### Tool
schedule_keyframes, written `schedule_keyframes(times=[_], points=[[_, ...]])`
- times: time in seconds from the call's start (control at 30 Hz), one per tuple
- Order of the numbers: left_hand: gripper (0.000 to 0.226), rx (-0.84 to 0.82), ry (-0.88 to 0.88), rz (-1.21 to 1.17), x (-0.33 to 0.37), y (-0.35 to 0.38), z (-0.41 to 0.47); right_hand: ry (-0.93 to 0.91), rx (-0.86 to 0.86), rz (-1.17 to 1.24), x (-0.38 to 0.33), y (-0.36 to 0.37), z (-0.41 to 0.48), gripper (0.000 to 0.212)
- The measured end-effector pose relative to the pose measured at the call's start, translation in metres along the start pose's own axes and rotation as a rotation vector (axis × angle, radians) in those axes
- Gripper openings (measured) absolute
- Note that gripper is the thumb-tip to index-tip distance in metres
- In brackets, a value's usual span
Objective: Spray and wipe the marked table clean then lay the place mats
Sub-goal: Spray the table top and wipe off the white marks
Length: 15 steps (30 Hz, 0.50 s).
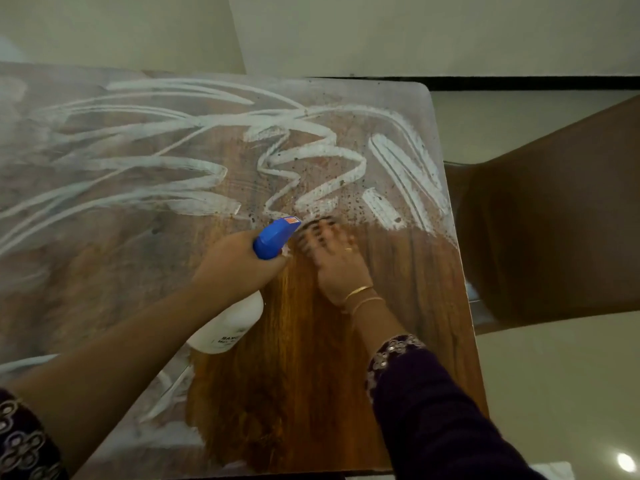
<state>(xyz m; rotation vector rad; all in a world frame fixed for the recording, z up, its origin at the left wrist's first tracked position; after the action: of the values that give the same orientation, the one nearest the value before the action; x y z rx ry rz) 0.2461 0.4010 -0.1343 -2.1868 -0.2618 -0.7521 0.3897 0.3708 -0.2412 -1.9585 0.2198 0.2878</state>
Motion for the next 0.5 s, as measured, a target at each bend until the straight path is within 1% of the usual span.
schedule_keyframes(times=[0.07,0.1,0.13,0.23,0.33,0.43,0.5], points=[[0.032,-0.02,0.011,0.02,0.005,-0.001,0.009,0.216,0.078,0.066,0.069,-0.018,-0.005,0.064],[0.029,-0.036,0.02,0.036,0.008,-0.001,0.014,0.319,0.096,0.117,0.099,-0.025,-0.011,0.063],[0.026,-0.055,0.033,0.057,0.012,0.0,0.019,0.383,0.085,0.158,0.116,-0.028,-0.017,0.062],[0.022,-0.062,0.072,0.095,0.026,0.003,0.03,0.436,0.061,0.206,0.115,-0.025,-0.022,0.066],[0.03,-0.028,0.121,0.018,0.041,-0.001,0.038,0.489,0.089,0.22,0.109,-0.023,-0.022,0.066],[0.032,-0.063,0.106,-0.065,0.047,-0.003,0.047,0.509,0.07,0.21,0.111,-0.022,-0.022,0.066],[0.034,-0.071,0.105,-0.057,0.053,-0.002,0.052,0.495,0.065,0.203,0.111,-0.022,-0.023,0.066]])
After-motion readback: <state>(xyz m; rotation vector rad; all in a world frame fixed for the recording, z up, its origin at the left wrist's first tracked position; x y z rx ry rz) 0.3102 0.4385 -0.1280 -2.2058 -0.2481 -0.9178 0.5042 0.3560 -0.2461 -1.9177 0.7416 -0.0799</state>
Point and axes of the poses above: each hand's wrist, its own z-axis towards the middle knuckle, its own y-axis out of the palm, x = y × z, the point moved 7 cm from there along z, towards the middle knuckle, and after that the axes turned 14 degrees about -x, right-handed, at the moved point
